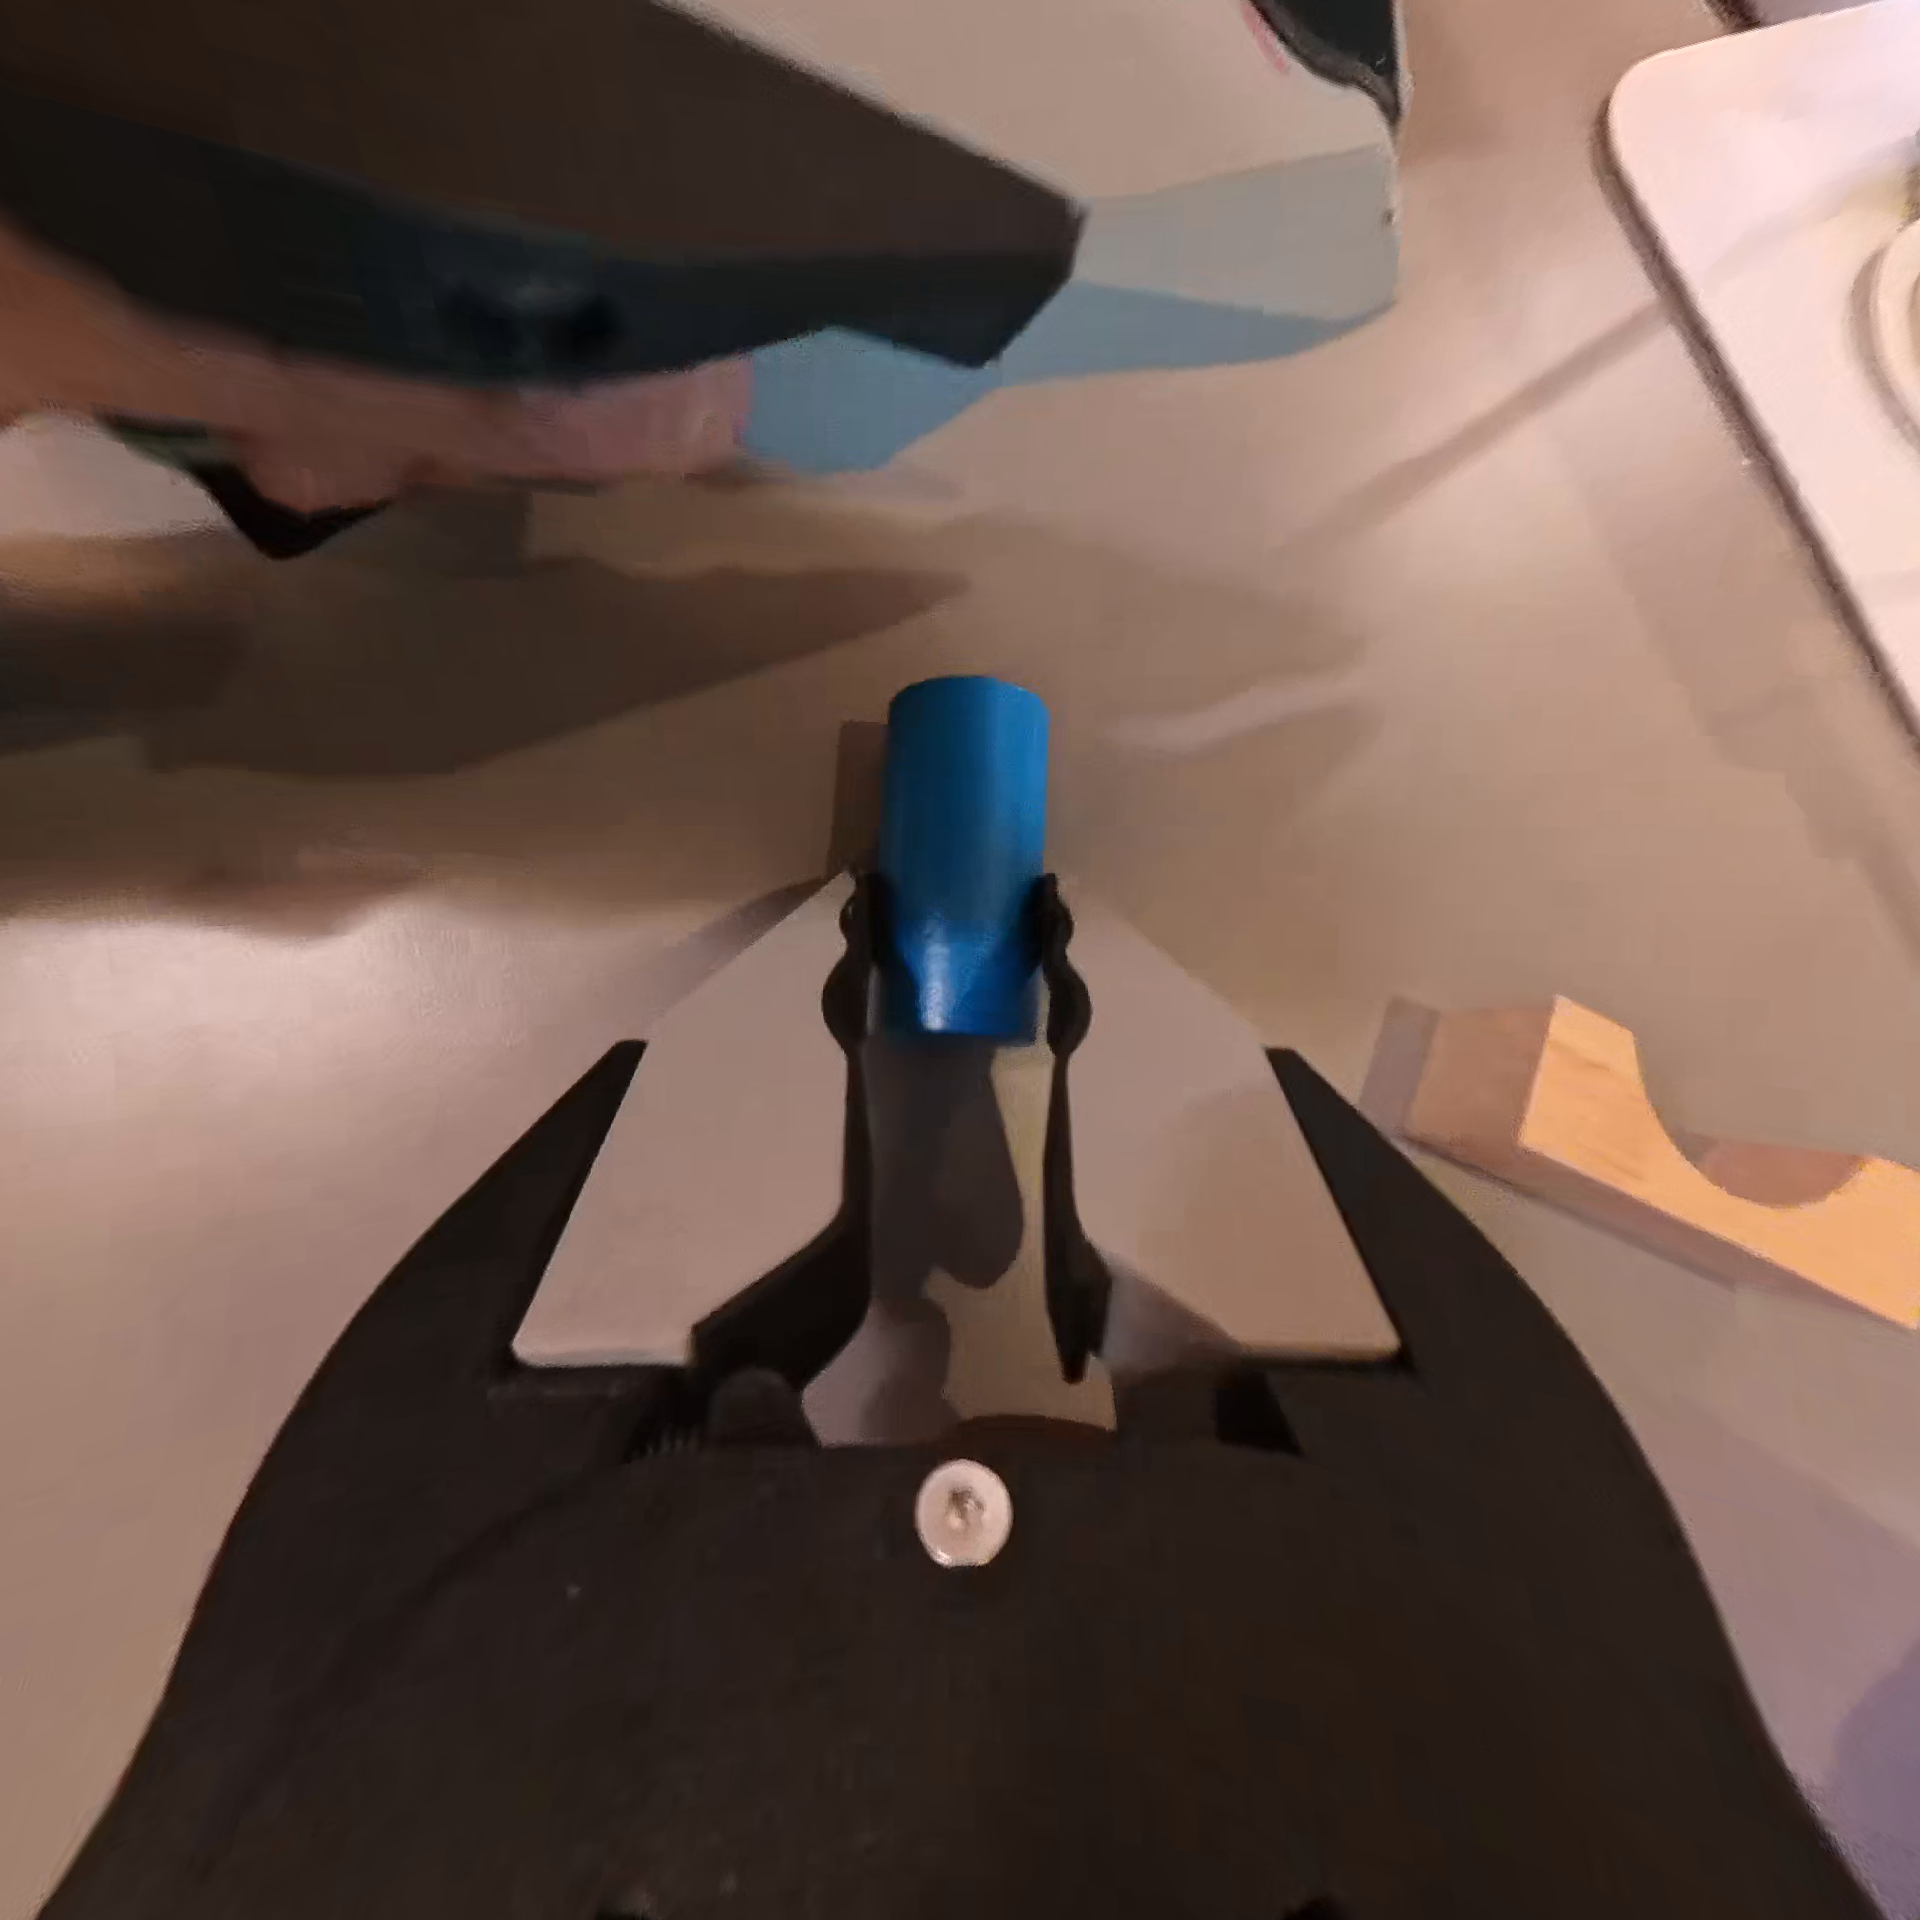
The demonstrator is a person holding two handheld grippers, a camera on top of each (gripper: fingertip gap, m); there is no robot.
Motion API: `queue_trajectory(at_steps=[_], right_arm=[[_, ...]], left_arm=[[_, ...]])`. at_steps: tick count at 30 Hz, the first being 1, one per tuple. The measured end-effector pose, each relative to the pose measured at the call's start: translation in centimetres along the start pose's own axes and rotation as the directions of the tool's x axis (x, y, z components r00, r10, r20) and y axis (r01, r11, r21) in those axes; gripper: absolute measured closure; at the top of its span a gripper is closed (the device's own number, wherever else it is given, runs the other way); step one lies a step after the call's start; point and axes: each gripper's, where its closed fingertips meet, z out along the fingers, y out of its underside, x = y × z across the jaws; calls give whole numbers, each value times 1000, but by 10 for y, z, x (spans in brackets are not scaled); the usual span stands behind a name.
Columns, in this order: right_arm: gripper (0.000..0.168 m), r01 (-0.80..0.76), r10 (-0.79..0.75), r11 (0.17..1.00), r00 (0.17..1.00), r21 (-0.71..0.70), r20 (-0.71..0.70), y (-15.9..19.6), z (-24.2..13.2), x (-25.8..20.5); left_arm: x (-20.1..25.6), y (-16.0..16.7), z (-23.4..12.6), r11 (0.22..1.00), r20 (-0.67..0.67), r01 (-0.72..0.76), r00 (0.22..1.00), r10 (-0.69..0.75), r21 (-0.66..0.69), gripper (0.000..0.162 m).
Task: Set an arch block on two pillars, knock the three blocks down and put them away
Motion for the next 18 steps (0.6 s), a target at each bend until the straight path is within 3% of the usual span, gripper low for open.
queue_trajectory(at_steps=[3,6,9,12,14,18], right_arm=[[139,56,-51,998,990,30,-133,5,-30,9],[139,81,-44,991,953,110,-300,0,-89,33],[139,72,30,981,863,182,-505,4,-165,81],[139,-29,149,979,771,201,-619,34,-223,134],[139,-134,217,976,721,174,-658,71,-241,165],[133,-349,308,934,692,71,-653,141,-227,190]], left_arm=[[-1,-3,-2,1000,4,1,1000,-1,12,150],[-1,-3,-2,1000,-2,12,1000,-12,14,150],[2,1,1,1000,-15,10,1000,-10,-2,149],[6,1,1,1000,-15,-18,1000,18,-1,149],[8,0,1,999,-9,-40,999,40,3,149],[11,1,1,998,-10,-58,998,58,1,148]])
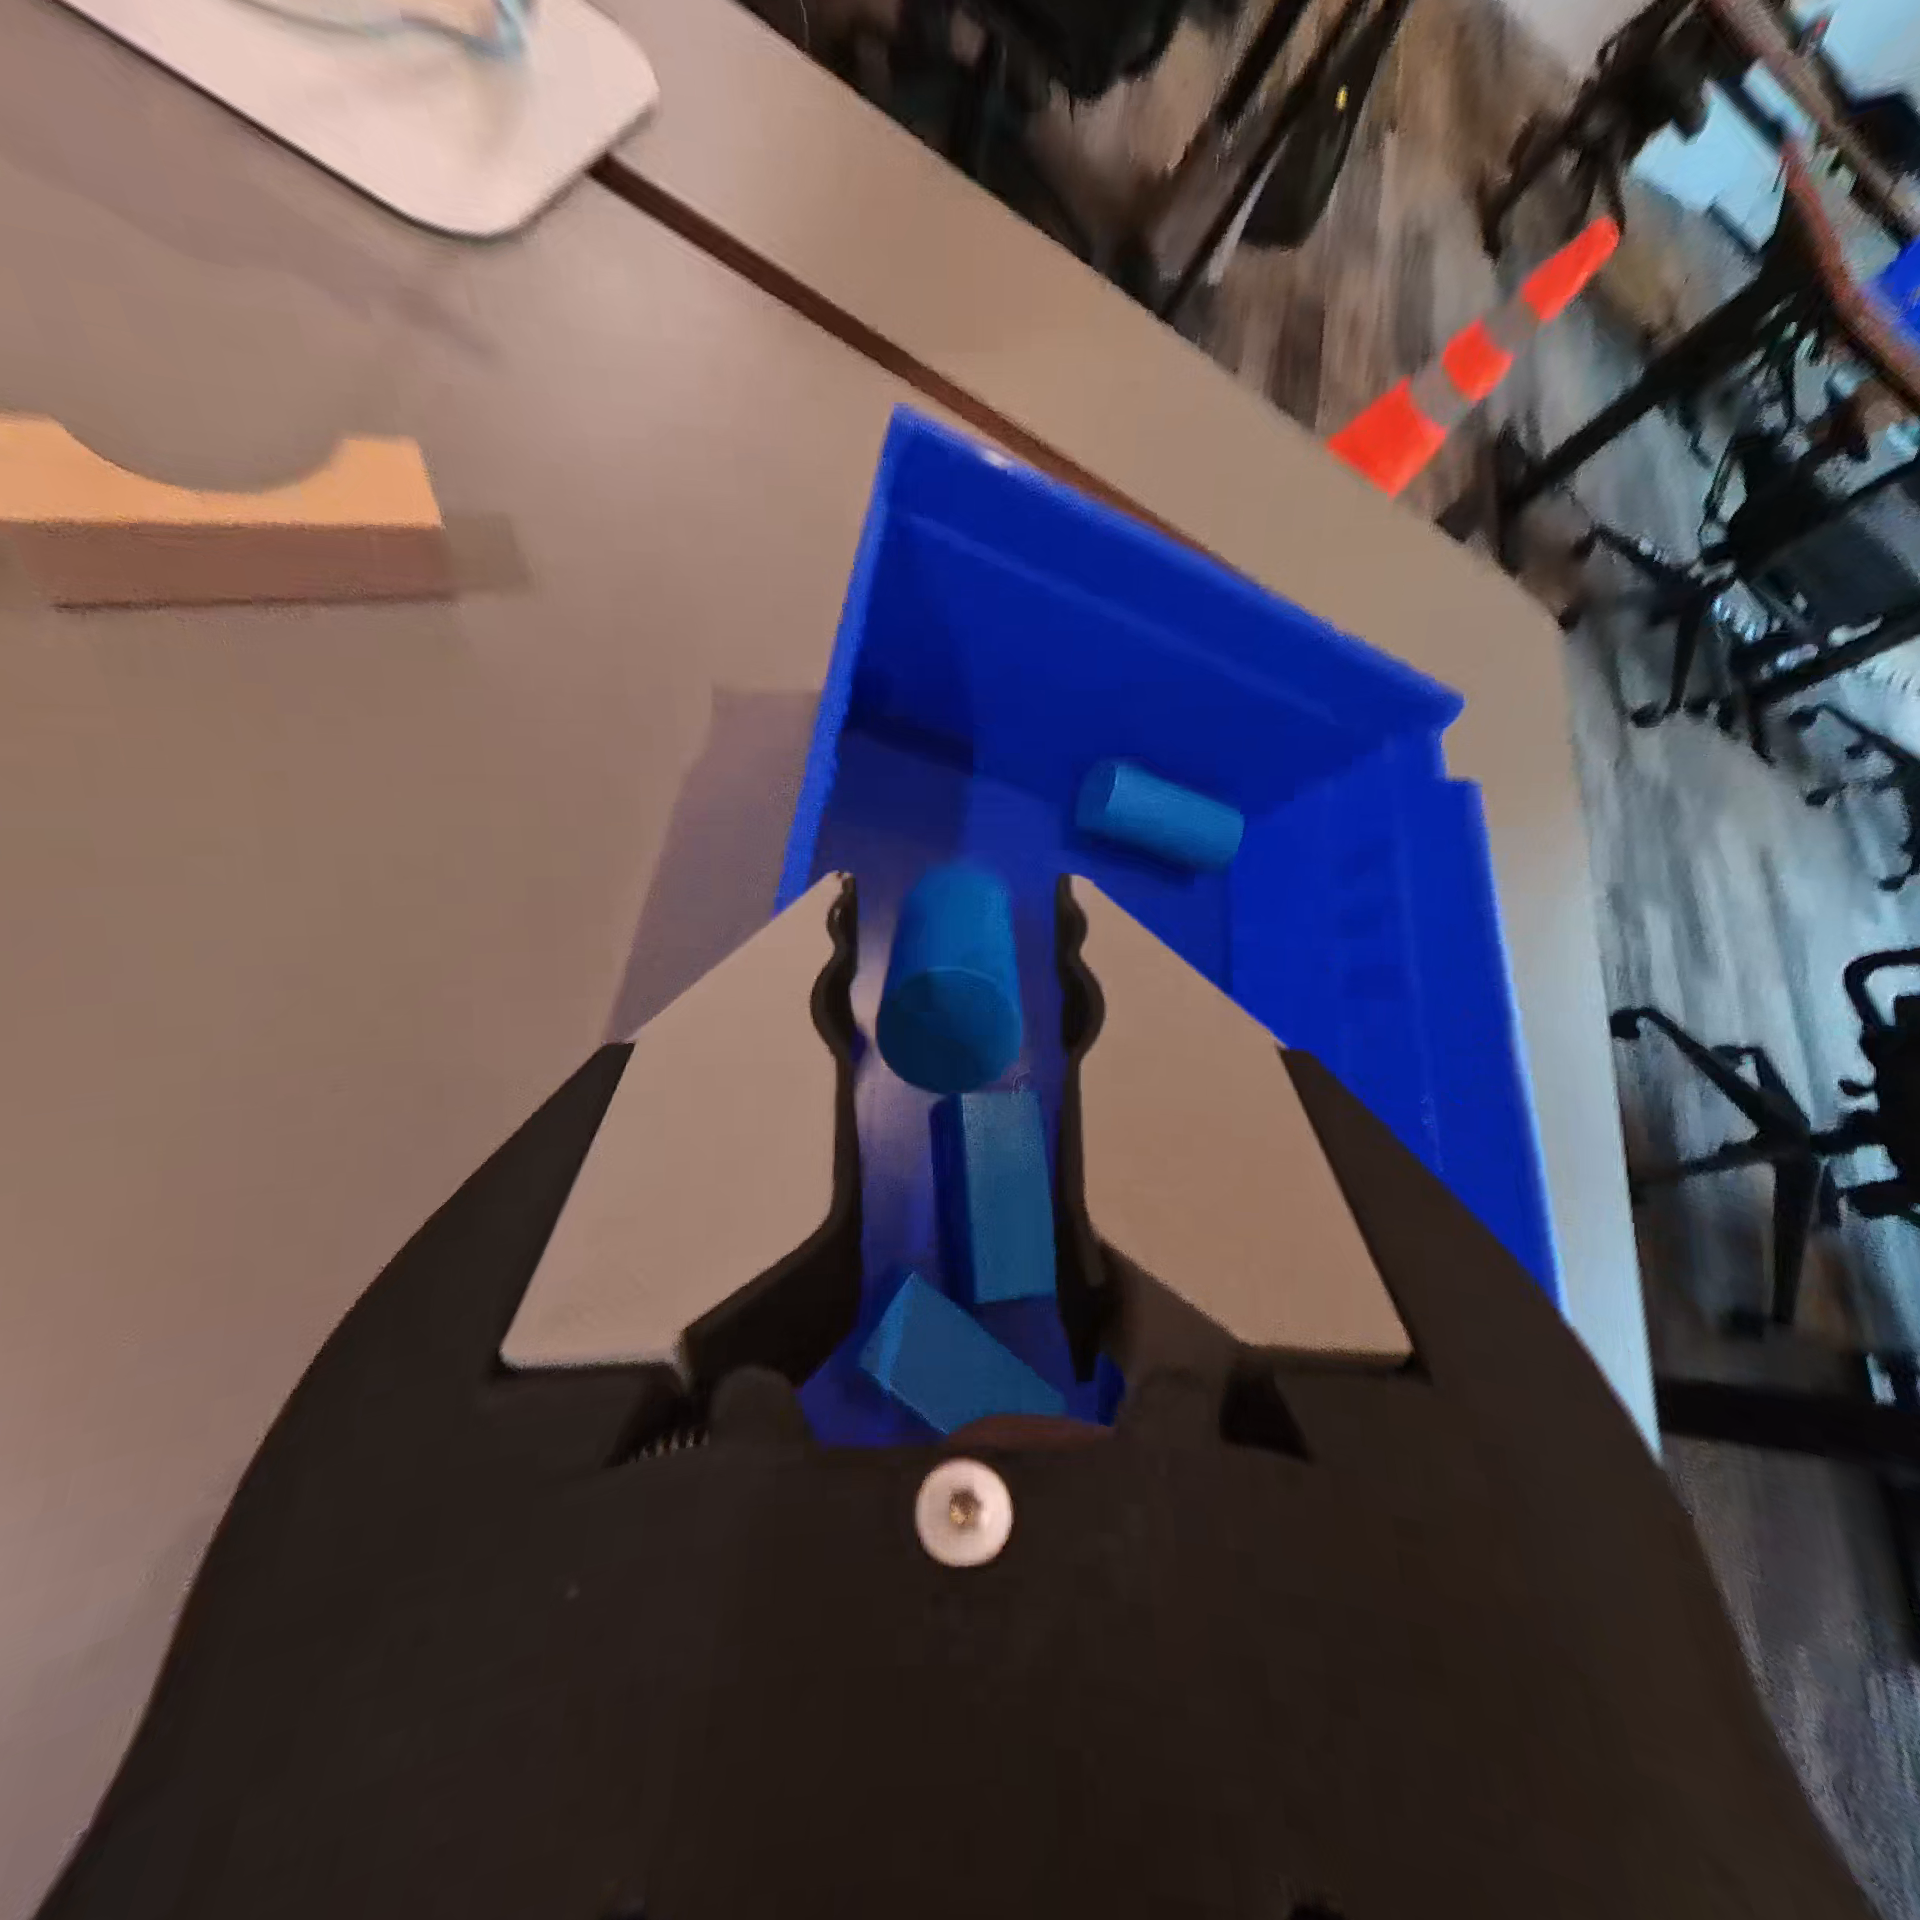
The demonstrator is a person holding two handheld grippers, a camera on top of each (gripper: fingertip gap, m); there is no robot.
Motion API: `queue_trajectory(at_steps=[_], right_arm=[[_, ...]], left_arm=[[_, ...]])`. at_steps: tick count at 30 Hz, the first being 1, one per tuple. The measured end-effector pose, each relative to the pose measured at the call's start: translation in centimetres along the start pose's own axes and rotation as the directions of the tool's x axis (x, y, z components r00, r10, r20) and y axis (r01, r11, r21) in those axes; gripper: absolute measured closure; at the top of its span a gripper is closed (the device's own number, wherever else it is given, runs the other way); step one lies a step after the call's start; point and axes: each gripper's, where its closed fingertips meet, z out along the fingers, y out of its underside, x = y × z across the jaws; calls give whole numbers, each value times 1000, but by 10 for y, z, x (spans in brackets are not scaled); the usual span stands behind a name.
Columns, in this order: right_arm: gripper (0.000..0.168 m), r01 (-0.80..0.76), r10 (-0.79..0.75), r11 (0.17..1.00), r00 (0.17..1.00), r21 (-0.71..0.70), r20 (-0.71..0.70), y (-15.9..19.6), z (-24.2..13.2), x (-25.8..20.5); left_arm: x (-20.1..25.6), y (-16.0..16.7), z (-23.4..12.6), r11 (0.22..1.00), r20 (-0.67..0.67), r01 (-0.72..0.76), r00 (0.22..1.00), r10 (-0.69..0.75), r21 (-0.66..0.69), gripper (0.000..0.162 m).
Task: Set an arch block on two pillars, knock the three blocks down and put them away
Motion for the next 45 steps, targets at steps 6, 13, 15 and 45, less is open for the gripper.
queue_trajectory(at_steps=[6,13,15,45], right_arm=[[132,36,-37,979,999,200,5,-35,-22,-27],[126,111,-184,953,951,282,247,-61,-33,-120],[126,158,-236,952,925,264,297,-54,-25,-142],[129,745,-683,652,496,142,537,-47,98,-205]], left_arm=[[-2,2,1,1000,9,-2,1000,2,-6,148],[-3,0,1,1000,23,-10,1000,10,2,148],[-3,0,1,1000,22,-14,1000,14,2,148],[-1,-1,2,999,29,-51,998,51,-2,147]])
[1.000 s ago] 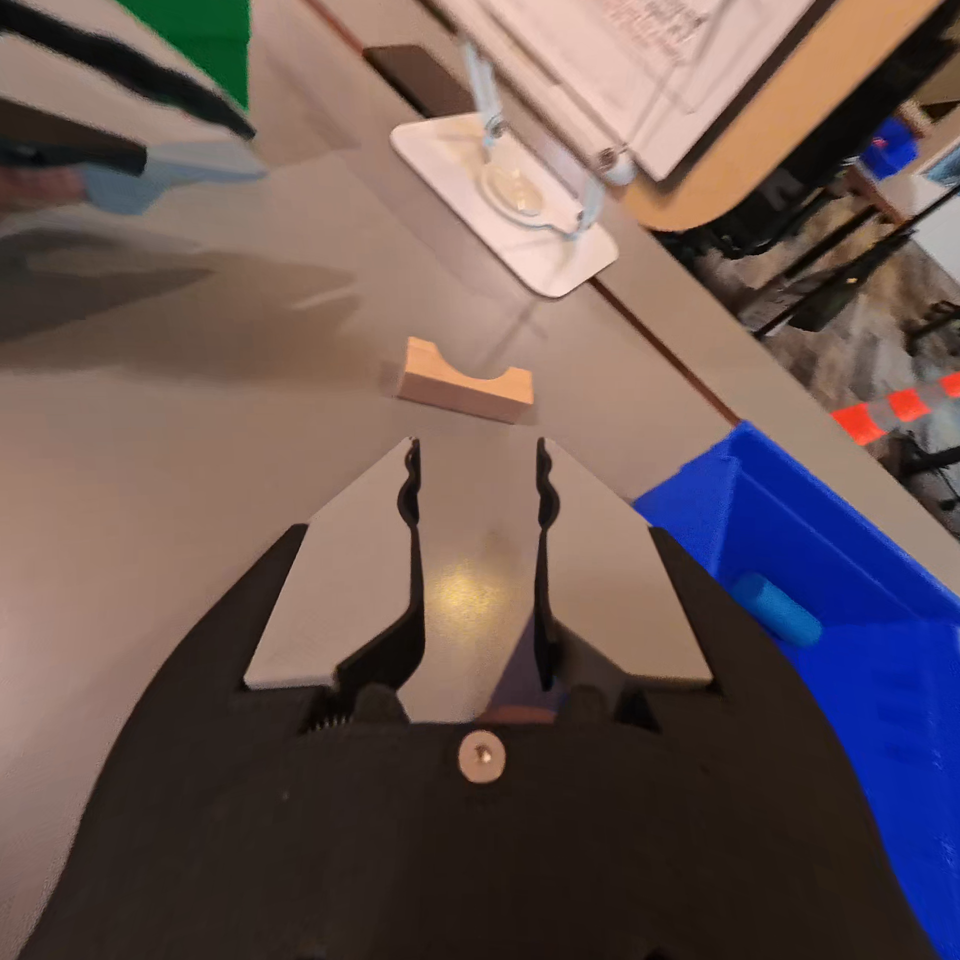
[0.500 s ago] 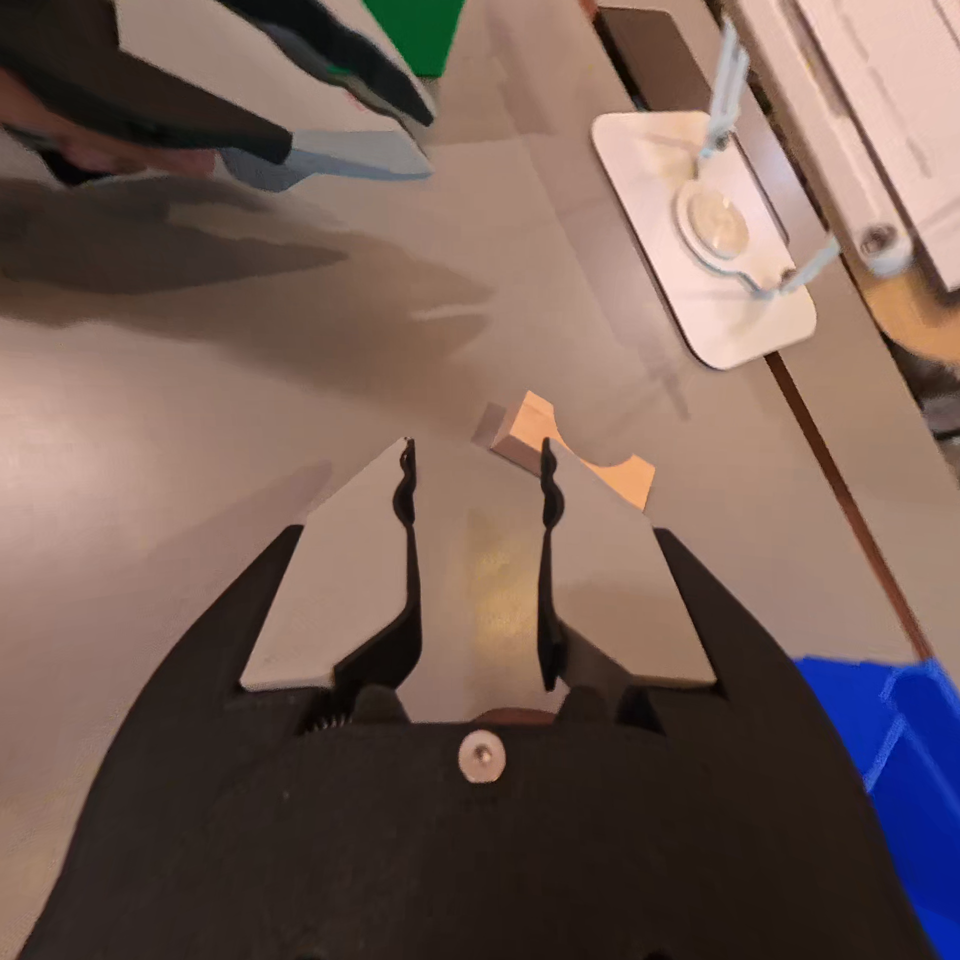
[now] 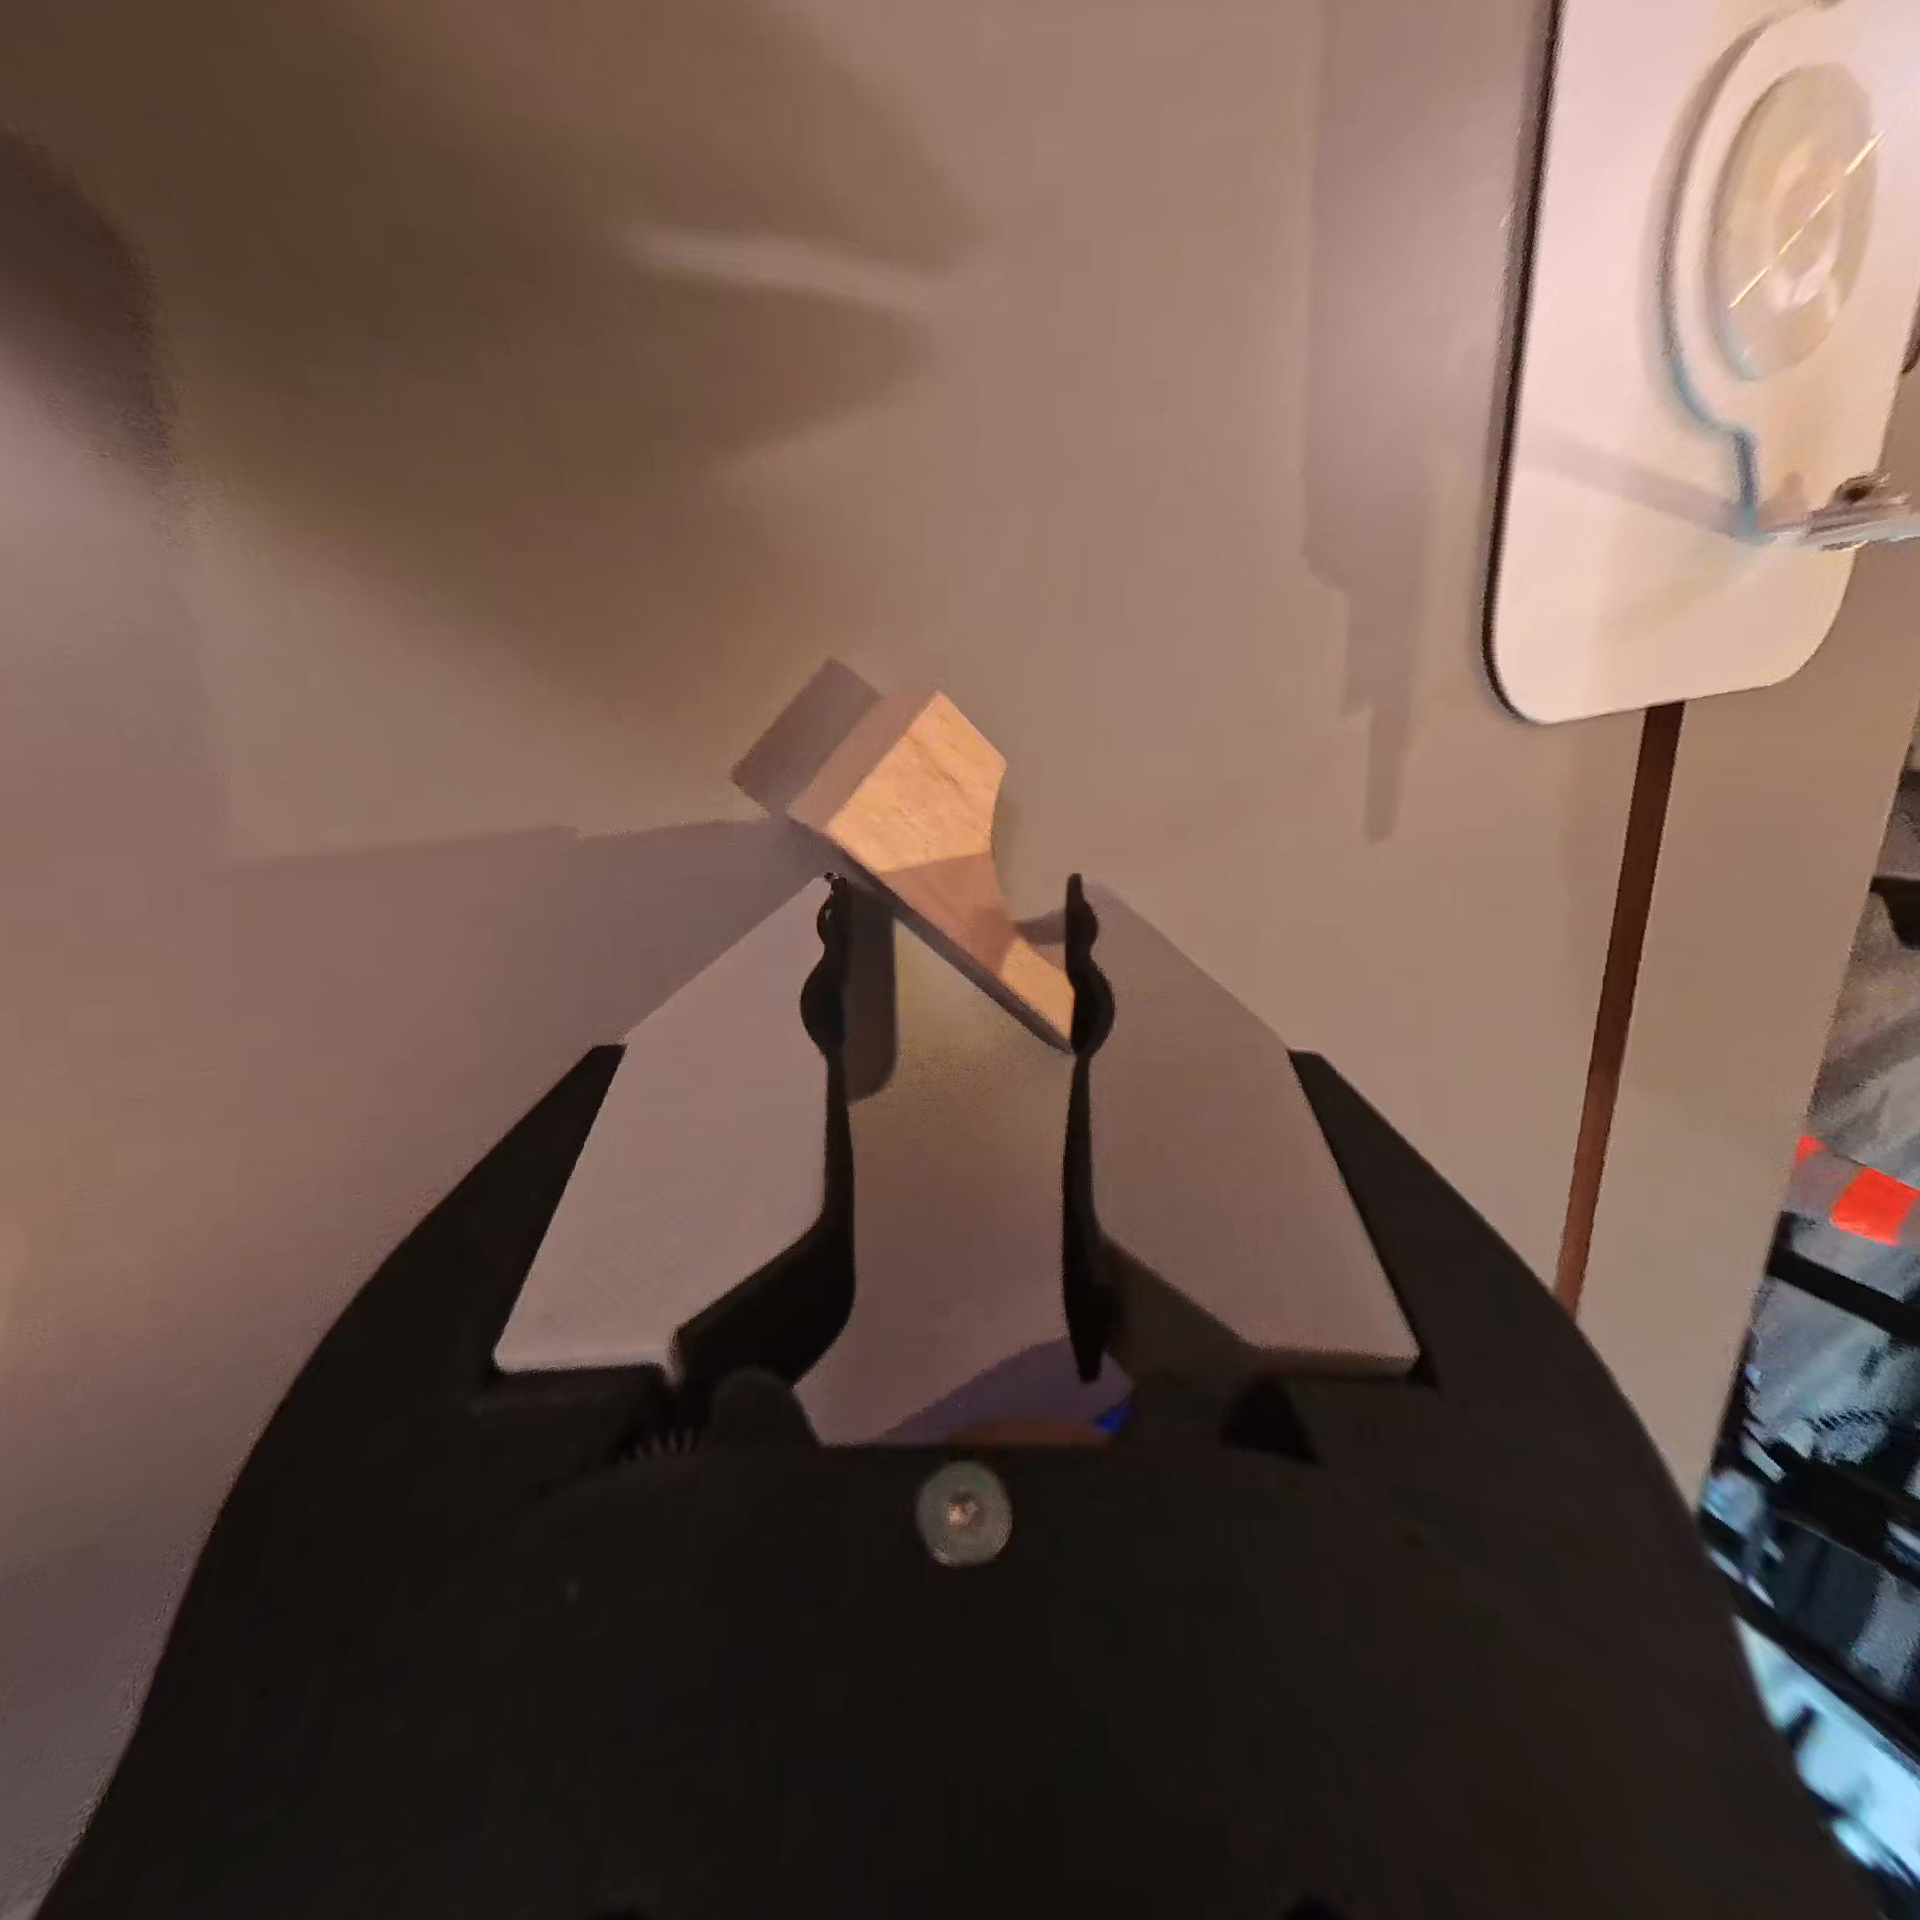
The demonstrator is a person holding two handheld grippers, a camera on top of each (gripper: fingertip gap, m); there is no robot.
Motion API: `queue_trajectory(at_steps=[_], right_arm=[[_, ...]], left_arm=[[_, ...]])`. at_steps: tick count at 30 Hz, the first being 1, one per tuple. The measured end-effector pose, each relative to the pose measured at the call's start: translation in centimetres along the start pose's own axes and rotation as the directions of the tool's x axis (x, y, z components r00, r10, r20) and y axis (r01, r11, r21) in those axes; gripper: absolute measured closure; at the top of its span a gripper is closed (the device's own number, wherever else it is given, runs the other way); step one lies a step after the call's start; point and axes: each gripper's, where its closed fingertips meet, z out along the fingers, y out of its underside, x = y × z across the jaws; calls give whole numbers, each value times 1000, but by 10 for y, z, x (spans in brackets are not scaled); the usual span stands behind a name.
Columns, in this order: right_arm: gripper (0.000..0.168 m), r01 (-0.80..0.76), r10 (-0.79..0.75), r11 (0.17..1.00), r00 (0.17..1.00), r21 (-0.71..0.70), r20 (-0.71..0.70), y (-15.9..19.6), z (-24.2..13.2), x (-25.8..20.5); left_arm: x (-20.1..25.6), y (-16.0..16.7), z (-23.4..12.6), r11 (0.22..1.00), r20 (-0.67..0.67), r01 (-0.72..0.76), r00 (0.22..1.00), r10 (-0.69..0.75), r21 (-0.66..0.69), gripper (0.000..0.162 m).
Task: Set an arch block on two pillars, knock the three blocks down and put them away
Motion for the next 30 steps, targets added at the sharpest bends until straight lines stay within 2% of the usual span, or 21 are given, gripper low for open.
queue_trajectory(at_steps=[2,5,7,10,14,18,21,24,27,30], right_arm=[[143,13,-13,999,1000,-32,-19,5,8,5],[147,-32,31,999,999,-40,-25,3,10,8],[160,-7,3,999,996,-37,-88,1,7,10],[160,-21,21,1000,986,-2,-164,-4,-3,8],[160,-73,103,991,948,109,-301,-14,-49,19],[160,-114,232,961,830,253,-508,-12,-134,45],[160,-131,316,937,712,323,-627,7,-199,62],[159,-220,407,910,634,351,-658,44,-236,76],[159,-349,496,868,628,353,-600,86,-235,80],[154,-504,571,815,613,286,-546,134,-205,75]], left_arm=[[1,-1,-1,1000,2,-4,1000,4,4,147],[0,-1,-1,1000,7,-11,1000,11,3,147],[-1,-1,-1,1000,13,-7,1000,7,1,147],[-2,-2,-2,1000,15,4,1000,-4,9,147],[-2,-6,-5,1000,13,9,1000,-9,23,148],[-2,-7,-6,1000,11,12,1000,-12,29,148],[-2,-8,-7,999,11,14,1000,-14,35,148],[-1,-8,-7,999,9,10,1000,-11,35,147],[0,-7,-6,999,11,5,1000,-6,32,147],[-1,-5,-5,1000,12,8,1000,-8,25,147]])
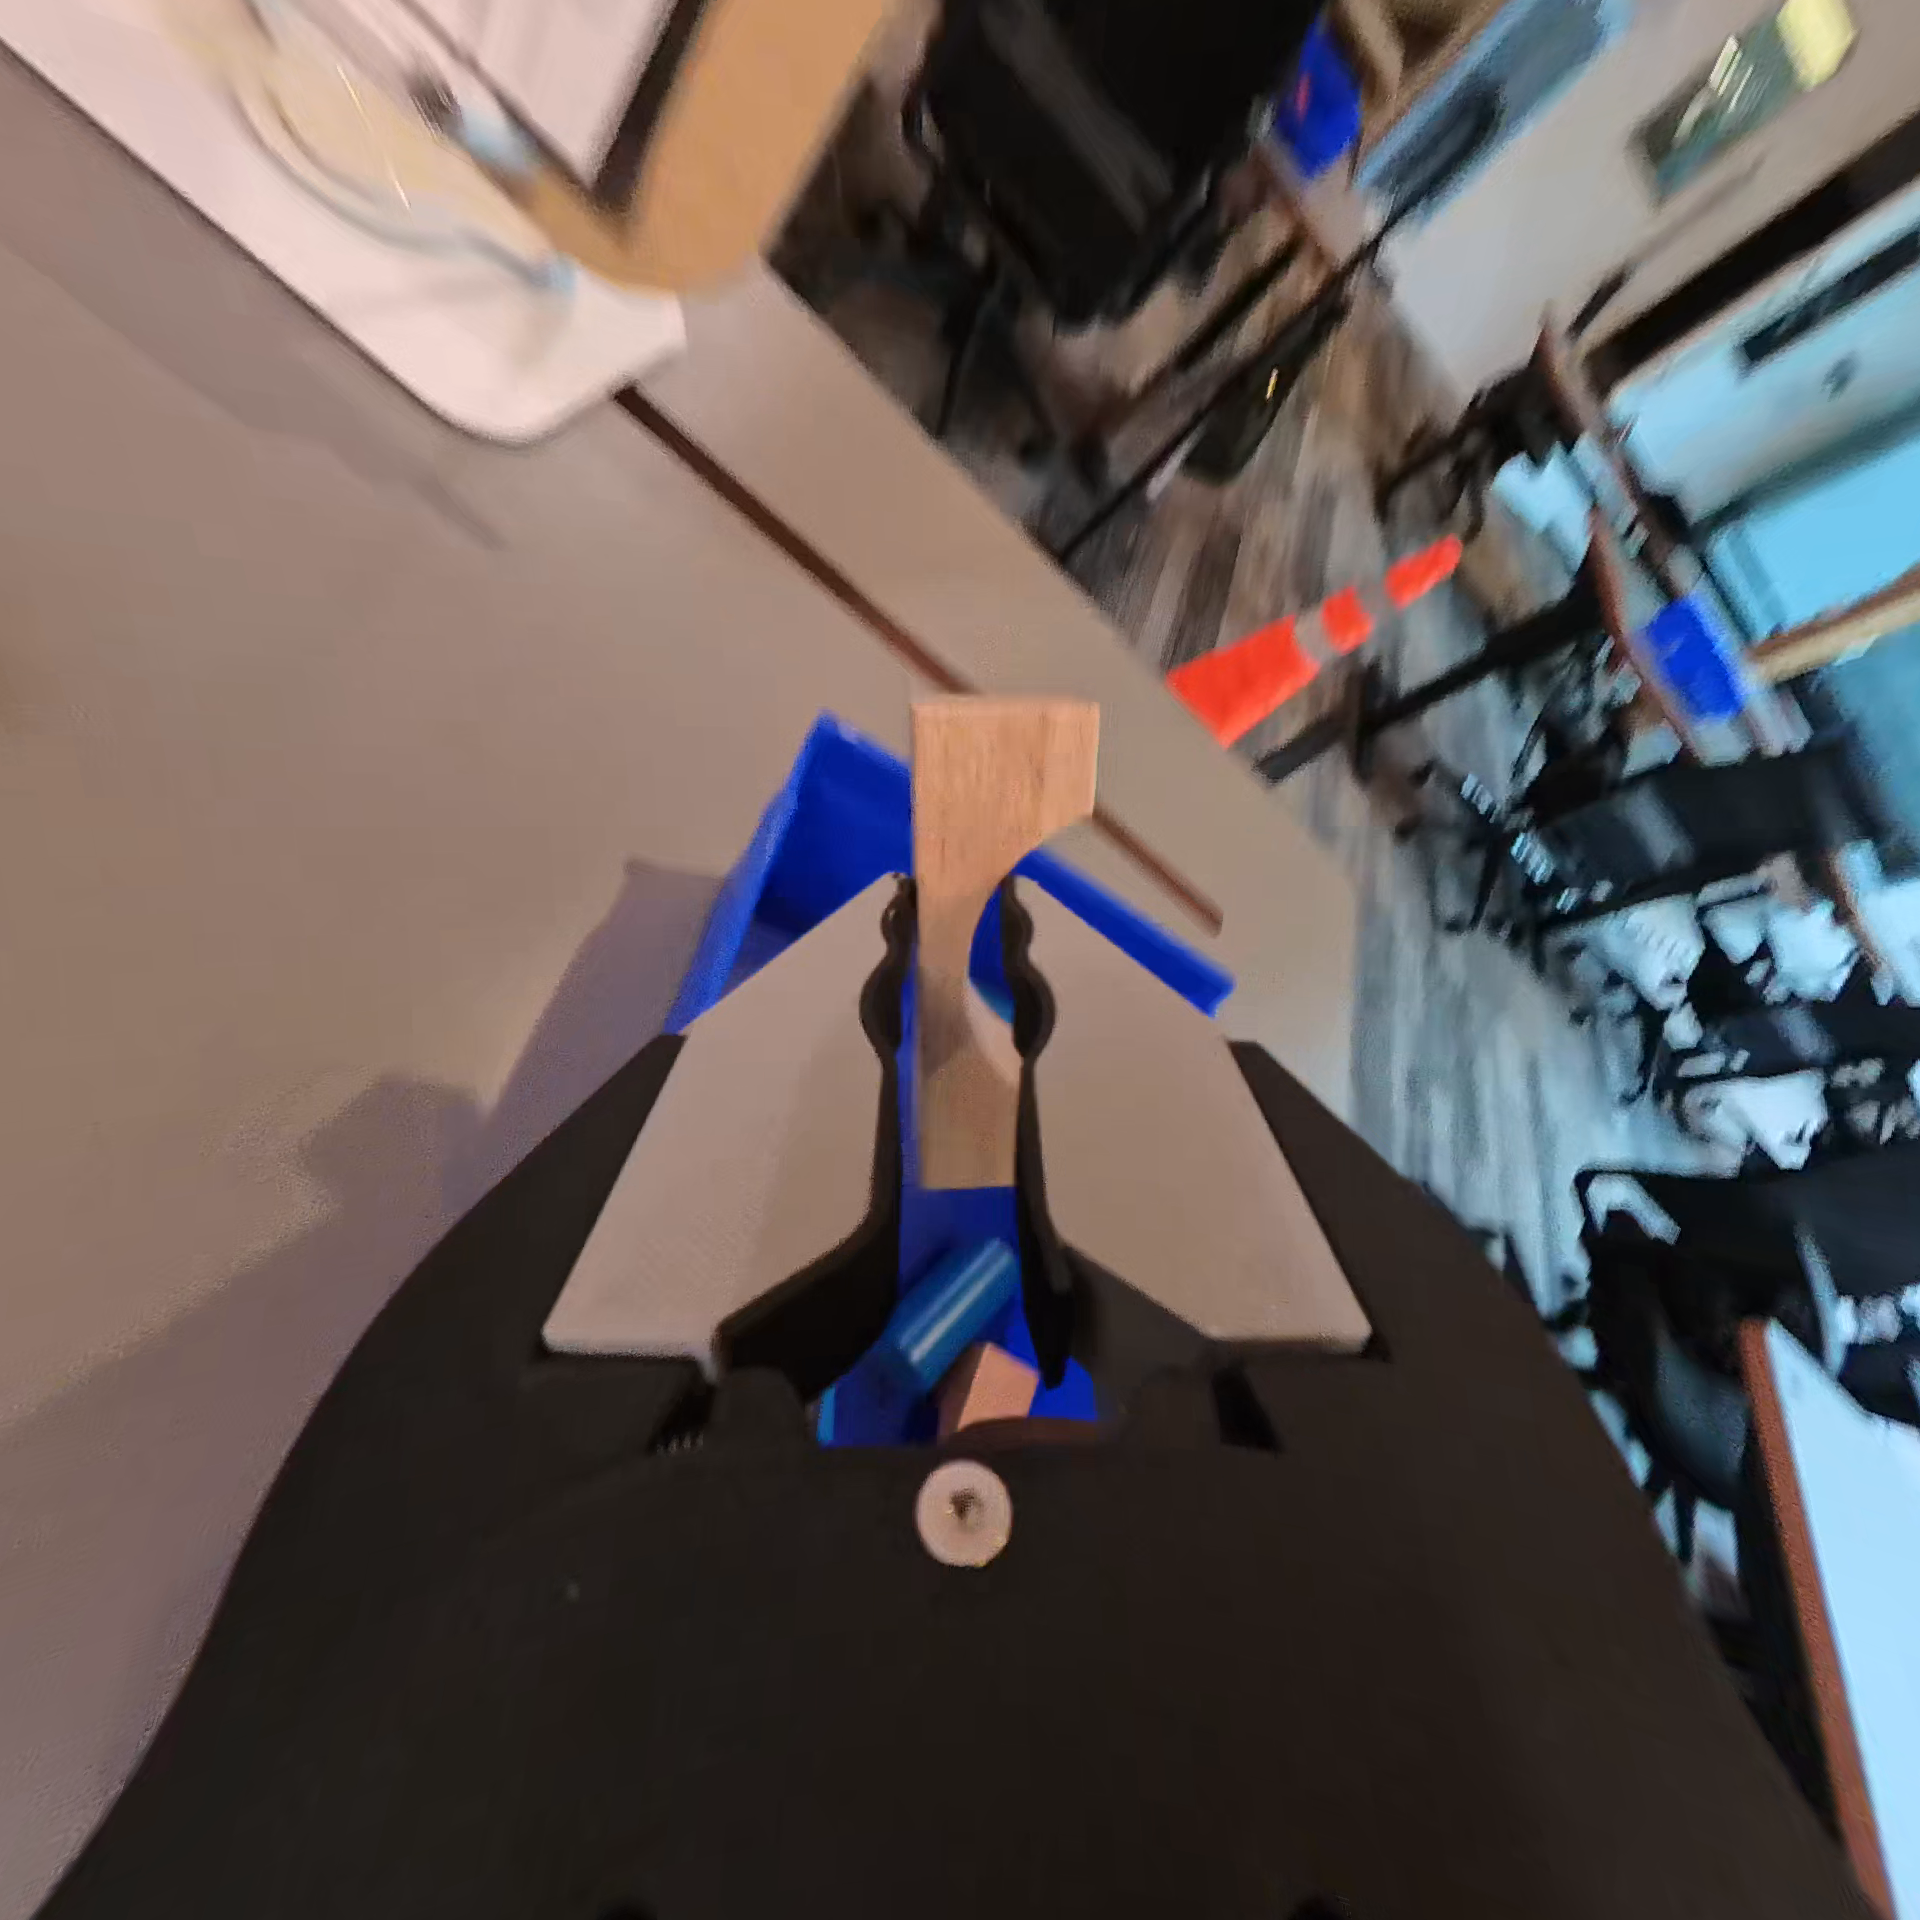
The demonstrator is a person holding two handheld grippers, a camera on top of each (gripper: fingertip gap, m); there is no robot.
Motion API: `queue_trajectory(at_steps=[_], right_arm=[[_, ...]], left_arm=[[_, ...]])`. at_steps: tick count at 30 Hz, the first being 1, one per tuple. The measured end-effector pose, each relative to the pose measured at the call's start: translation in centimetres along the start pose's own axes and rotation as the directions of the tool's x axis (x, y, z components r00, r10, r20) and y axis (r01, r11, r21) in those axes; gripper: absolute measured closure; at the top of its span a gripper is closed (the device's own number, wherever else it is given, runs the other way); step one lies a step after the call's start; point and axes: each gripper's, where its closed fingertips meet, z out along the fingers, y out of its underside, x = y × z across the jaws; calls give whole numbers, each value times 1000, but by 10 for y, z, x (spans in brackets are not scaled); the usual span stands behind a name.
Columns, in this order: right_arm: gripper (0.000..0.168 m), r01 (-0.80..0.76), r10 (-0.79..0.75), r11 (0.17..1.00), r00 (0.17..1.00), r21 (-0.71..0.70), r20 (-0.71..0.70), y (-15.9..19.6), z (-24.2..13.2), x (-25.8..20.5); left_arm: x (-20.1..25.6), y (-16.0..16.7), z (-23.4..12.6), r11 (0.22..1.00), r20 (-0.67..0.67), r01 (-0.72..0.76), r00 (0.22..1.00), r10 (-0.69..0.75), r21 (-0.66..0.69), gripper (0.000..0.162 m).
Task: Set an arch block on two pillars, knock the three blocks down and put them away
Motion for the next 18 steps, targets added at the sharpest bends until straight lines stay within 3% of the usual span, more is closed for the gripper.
queue_trajectory(at_steps=[3,7,12,18], right_arm=[[136,-23,24,996,1000,-84,11,27,17,-6],[137,7,-9,999,999,35,47,-6,10,-35],[136,-35,-8,986,967,163,254,-57,1,-115],[136,-143,41,969,897,203,439,-67,16,-215]], left_arm=[[0,1,1,1000,1,-1,1000,1,-4,147],[2,4,3,1000,1,-17,1000,17,-17,147],[4,9,6,999,1,-37,999,37,-37,147],[5,10,7,998,-1,-45,999,45,-42,146]])
